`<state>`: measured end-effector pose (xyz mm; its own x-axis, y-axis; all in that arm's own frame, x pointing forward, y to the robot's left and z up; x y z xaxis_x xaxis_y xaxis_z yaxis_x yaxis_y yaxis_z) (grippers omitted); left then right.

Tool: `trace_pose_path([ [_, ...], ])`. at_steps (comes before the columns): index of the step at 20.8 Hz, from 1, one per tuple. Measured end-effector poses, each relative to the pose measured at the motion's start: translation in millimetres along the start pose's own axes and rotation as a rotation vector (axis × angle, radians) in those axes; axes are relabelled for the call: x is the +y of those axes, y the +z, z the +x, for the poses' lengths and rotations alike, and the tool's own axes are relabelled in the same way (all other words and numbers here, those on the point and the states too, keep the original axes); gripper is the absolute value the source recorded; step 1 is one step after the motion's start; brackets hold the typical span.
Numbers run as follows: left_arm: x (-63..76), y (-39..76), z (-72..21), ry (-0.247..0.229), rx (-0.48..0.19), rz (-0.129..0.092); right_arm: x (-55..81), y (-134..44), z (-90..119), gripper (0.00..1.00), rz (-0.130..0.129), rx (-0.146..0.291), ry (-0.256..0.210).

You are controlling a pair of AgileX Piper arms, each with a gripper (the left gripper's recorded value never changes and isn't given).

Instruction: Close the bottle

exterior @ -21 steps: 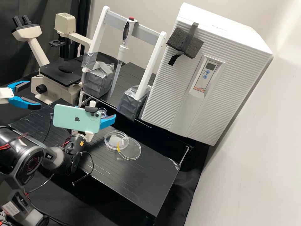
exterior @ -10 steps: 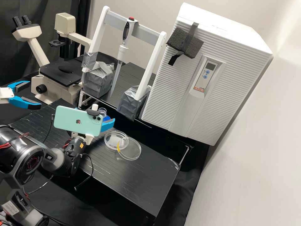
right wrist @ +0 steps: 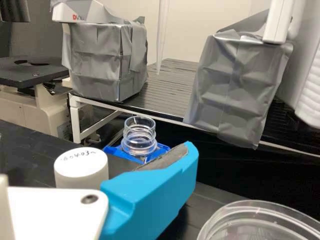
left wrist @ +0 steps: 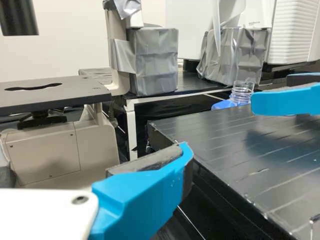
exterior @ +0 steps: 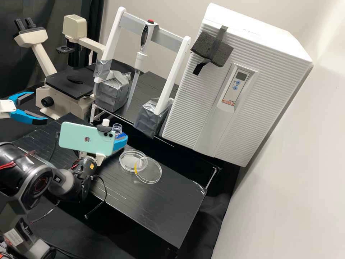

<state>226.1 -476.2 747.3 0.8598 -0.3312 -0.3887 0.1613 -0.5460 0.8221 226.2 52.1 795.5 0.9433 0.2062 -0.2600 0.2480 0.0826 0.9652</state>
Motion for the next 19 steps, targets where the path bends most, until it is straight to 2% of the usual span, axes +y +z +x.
trace_pose_path([
  [3, 0.0, 0.0, 0.0, 0.000, 0.000, 0.000, -0.2, -0.2, 0.1, 0.00, 0.000, 0.001, -0.001],
  [9, 0.0, 0.0, 0.0, 0.000, 0.000, 0.000, -7.4, -2.5, 2.8, 0.00, 0.004, 0.013, -0.035],
  [14, -0.1, 0.3, 0.1, 0.000, -0.001, 0.000, -8.5, -3.5, 3.2, 0.00, 0.001, 0.017, -0.039],
  [19, -2.8, 0.1, 0.9, -0.011, -0.001, 0.018, -7.8, -2.6, 3.3, 0.00, 0.005, 0.009, -0.030],
])
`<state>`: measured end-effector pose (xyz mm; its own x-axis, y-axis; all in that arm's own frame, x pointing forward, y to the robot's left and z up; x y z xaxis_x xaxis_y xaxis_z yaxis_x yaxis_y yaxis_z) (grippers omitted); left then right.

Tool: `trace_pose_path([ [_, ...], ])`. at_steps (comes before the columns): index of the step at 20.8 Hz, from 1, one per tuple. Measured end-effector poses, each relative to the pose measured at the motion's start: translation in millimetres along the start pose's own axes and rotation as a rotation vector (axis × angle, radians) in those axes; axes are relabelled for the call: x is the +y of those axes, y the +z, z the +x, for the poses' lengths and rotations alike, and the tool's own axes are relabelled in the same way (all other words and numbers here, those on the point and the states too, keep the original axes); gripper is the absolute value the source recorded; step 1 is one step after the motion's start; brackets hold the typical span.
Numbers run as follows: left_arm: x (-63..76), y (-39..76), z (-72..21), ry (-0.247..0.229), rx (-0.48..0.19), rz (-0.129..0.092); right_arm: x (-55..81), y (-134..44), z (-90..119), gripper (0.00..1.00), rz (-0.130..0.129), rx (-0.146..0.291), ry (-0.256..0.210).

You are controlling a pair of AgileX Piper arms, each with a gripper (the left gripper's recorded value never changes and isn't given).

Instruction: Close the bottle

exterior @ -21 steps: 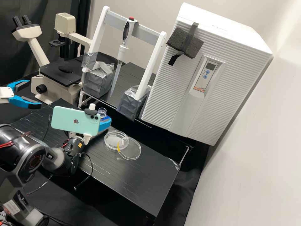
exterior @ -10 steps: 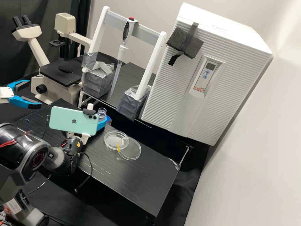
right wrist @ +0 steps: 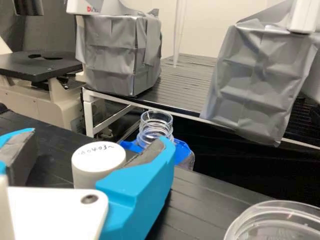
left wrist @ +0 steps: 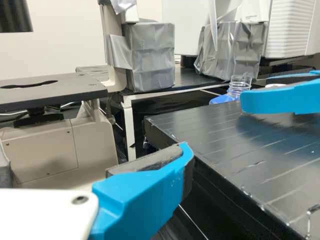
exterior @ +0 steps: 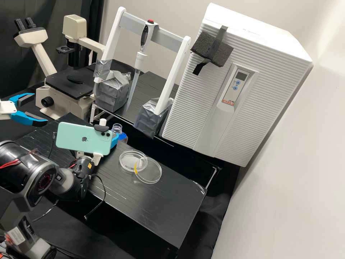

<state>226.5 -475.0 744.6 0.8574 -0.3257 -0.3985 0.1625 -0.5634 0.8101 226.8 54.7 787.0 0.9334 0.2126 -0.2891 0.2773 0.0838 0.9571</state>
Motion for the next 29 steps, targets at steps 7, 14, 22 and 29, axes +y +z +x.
trace_pose_path([
  [7, -0.3, 1.4, 0.3, -0.001, -0.006, 0.000, 5.6, 5.3, -1.0, 0.00, 0.020, -0.036, 0.043],
  [14, -1.2, 2.6, 0.8, -0.005, -0.012, 0.008, 4.3, 7.0, -0.2, 0.00, 0.023, -0.043, 0.037],
  [22, -2.8, 2.4, 1.3, -0.012, -0.011, 0.013, 4.3, 7.0, -0.2, 0.00, 0.023, -0.043, 0.037],
  [29, -3.1, 4.2, 1.8, -0.012, -0.016, 0.011, 4.3, 7.0, -0.2, 0.00, 0.023, -0.043, 0.037],
])
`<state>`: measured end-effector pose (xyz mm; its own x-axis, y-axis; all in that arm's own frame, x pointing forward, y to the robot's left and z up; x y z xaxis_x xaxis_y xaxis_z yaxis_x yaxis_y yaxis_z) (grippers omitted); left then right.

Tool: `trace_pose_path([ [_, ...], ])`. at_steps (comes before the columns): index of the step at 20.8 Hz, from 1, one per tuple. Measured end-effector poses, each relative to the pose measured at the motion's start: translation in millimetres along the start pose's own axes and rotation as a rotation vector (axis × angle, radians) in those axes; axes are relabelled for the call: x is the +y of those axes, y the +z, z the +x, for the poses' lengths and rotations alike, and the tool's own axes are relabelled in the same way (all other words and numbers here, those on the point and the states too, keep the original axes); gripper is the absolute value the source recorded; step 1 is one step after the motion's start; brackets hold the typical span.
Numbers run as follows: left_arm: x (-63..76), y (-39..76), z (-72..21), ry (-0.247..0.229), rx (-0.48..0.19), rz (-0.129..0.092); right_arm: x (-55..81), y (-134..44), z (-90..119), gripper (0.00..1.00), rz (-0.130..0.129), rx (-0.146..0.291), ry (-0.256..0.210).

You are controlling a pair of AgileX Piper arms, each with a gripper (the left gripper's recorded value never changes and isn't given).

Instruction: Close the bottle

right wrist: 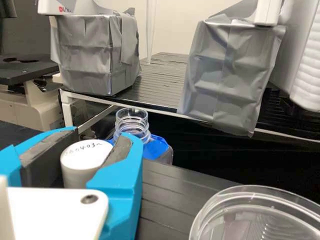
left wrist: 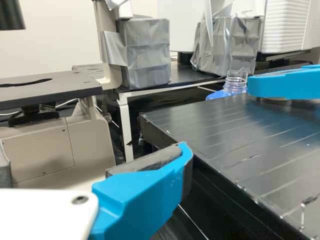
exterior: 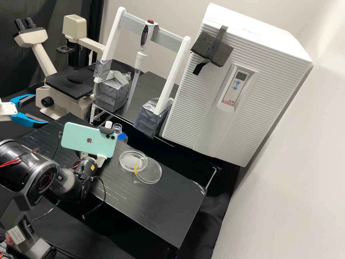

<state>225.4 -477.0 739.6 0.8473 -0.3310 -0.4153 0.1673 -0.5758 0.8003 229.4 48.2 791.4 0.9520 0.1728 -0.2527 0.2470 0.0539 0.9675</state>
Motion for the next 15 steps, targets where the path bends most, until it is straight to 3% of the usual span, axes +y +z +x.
trace_pose_path([
  [8, 0.1, -0.4, 0.0, 0.002, 0.004, 0.004, 0.6, -0.7, 0, 0.00, -0.001, 0.003, 0.003],
  [12, 0.1, -0.4, 0.0, 0.002, 0.004, 0.004, 9.8, -8.3, 1, 0.00, -0.013, 0.035, 0.040],
  [15, 0.2, -0.5, 0.0, 0.002, 0.006, 0.004, 15.9, -15.5, 7, 0.00, -0.008, 0.059, 0.068],
])
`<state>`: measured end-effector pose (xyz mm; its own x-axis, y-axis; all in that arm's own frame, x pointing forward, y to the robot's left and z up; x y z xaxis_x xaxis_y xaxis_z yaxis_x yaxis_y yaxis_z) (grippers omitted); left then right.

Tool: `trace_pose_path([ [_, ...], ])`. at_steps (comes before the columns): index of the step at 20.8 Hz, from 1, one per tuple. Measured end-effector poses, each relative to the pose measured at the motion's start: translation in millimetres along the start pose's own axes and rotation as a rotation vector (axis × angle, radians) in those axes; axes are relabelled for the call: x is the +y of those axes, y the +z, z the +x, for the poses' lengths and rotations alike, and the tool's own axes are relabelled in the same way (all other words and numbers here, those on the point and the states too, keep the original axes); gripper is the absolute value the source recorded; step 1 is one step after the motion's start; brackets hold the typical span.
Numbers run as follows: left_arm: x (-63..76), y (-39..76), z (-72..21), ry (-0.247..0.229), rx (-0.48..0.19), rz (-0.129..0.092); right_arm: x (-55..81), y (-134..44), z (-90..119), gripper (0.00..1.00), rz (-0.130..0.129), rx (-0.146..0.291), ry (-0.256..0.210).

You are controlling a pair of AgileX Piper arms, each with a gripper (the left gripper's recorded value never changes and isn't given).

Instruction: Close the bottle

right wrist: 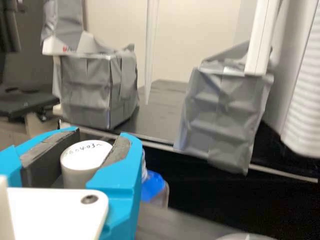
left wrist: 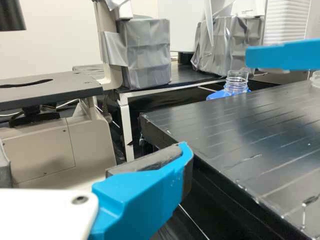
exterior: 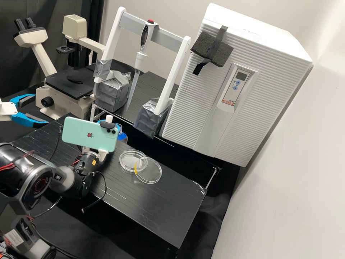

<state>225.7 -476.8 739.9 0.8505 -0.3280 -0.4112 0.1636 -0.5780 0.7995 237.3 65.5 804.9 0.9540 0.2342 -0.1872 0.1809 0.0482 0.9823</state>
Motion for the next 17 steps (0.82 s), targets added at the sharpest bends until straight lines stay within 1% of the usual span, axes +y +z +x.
trace_pose_path([
  [1, -0.1, 0.2, 0.1, 0.000, -0.001, 0.000, 1.1, -2.3, 3, 0.00, 0.010, 0.004, 0.012],
  [4, -0.1, 0.2, 0.1, 0.000, -0.001, 0.000, -1.3, -4.8, 18, 0.00, 0.012, -0.003, 0.025],
  [6, -0.1, 0.2, 0.1, 0.000, -0.001, 0.000, -5.5, -2.8, 27, 0.00, 0.006, -0.017, 0.020],
  [8, 0.0, 0.3, 0.1, 0.000, 0.000, -0.001, -8.5, -1.0, 35, 0.00, -0.006, -0.026, 0.014],
  [9, 0.0, 0.5, 0.2, 0.001, 0.000, -0.001, -9.1, 0.2, 38, 0.00, -0.008, -0.031, 0.014],
  [11, 0.0, 1.0, 0.5, 0.003, 0.004, -0.003, -8.3, 2.2, 45, 0.00, -0.003, -0.040, 0.022],
  [13, 0.2, 1.0, 0.8, 0.004, 0.004, 0.011, -7.1, 2.8, 48, 0.00, -0.017, -0.044, 0.030],
  [17, 0.2, 1.2, 0.8, 0.004, 0.005, 0.011, -5.5, 2.2, 49, 0.00, -0.015, -0.044, 0.038],
])
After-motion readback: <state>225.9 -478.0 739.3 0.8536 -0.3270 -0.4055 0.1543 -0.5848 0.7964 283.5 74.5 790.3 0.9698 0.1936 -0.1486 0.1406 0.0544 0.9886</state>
